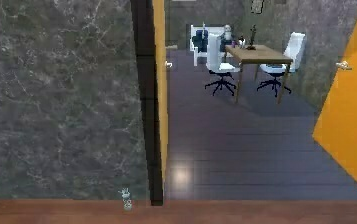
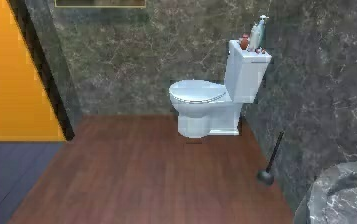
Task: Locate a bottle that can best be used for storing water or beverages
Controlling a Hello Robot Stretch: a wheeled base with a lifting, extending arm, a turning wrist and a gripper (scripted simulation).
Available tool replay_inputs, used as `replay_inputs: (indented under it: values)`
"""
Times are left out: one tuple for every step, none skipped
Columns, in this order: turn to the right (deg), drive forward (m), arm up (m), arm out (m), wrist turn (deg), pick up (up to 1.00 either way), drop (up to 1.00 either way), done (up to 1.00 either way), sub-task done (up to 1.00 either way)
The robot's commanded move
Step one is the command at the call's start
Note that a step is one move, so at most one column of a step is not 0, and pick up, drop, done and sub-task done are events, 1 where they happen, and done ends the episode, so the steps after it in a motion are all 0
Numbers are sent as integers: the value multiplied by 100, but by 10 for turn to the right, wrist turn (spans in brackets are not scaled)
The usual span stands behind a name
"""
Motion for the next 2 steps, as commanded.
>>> replay_inputs:
  values:
    - [0, 30, 0, 0, 0, 0, 0, 0, 0]
    - [-450, 0, 0, 0, 0, 0, 0, 0, 0]
